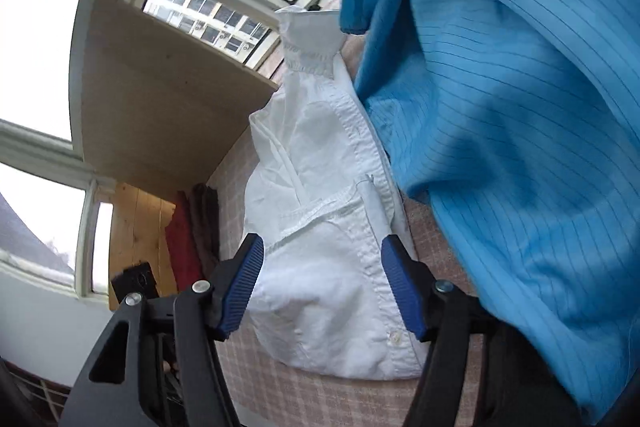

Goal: Fold clothes
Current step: 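Release the folded hem with the left tool and withdraw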

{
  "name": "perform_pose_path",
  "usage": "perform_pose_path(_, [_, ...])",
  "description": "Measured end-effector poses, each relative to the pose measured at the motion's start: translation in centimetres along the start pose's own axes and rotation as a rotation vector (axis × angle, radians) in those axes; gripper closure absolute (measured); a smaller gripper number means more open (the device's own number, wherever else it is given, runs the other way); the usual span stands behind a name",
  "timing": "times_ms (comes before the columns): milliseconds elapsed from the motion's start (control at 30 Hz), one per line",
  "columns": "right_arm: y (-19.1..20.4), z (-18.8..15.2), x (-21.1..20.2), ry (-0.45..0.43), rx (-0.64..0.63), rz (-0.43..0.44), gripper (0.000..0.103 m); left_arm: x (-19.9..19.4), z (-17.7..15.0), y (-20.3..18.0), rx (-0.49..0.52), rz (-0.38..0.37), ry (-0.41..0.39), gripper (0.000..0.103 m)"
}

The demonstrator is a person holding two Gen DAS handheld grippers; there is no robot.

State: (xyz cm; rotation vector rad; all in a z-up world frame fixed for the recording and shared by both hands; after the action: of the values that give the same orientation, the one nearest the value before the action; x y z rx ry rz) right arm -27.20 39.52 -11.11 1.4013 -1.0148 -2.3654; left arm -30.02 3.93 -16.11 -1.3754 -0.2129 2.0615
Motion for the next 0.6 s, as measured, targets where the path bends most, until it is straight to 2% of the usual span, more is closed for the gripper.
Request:
perform_pose_path(67, [3.1, -1.6, 0.5, 0.015, -0.184, -0.088, 0.070, -0.8, -0.6, -0.3, 0.036, -0.003, -0.016, 0.060])
perform_pose_path(100, [4.6, -2.6, 1.0, 0.026, -0.273, -0.098, 0.076, -1.0, -1.2, -0.9, 0.061, -0.020, -0.012, 0.060])
perform_pose_path(167, [7.3, -4.8, 2.5, 0.073, -0.423, -0.088, 0.080, -1.3, -2.3, -1.9, 0.113, -0.055, -0.004, 0.068])
perform_pose_path(267, [9.5, -7.1, 5.9, 0.159, -0.544, -0.068, 0.081, 0.4, -2.6, -4.0, 0.182, -0.096, 0.016, 0.071])
perform_pose_path(333, [9.8, -7.1, 8.1, 0.165, -0.564, -0.102, 0.081, 2.0, -2.4, -5.0, 0.211, -0.108, 0.026, 0.071])
perform_pose_path(367, [9.4, -6.3, 8.9, 0.148, -0.547, -0.132, 0.081, 3.1, -1.8, -4.8, 0.205, -0.057, 0.027, 0.073])
perform_pose_path(433, [7.6, -4.1, 10.2, 0.123, -0.475, -0.229, 0.082, 4.6, -0.7, -3.4, 0.179, 0.099, 0.037, 0.087])
perform_pose_path(467, [6.8, -3.0, 10.7, 0.116, -0.438, -0.264, 0.082, 4.7, -0.4, -2.5, 0.157, 0.138, 0.038, 0.089])
perform_pose_path(533, [6.0, -2.0, 9.3, 0.097, -0.394, -0.255, 0.083, 3.1, -0.3, -1.1, 0.111, 0.135, 0.007, 0.089])
perform_pose_path(600, [5.9, -1.9, 6.3, 0.036, -0.396, -0.257, 0.081, 0.7, -1.2, -0.2, 0.103, 0.128, -0.020, 0.081])
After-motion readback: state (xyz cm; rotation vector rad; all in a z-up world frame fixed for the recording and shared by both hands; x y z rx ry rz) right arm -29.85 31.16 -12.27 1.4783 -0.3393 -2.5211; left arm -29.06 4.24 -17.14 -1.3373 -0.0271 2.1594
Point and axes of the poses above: each gripper's, at about its wrist camera, not at the fingertips, and x roughly the way its jaws point, y to its left, z to its top, the point moved 1 cm from there along x, roughly the way its jaws point, and after that the axes turned 2 degrees about -y, right-handed, at the moved point
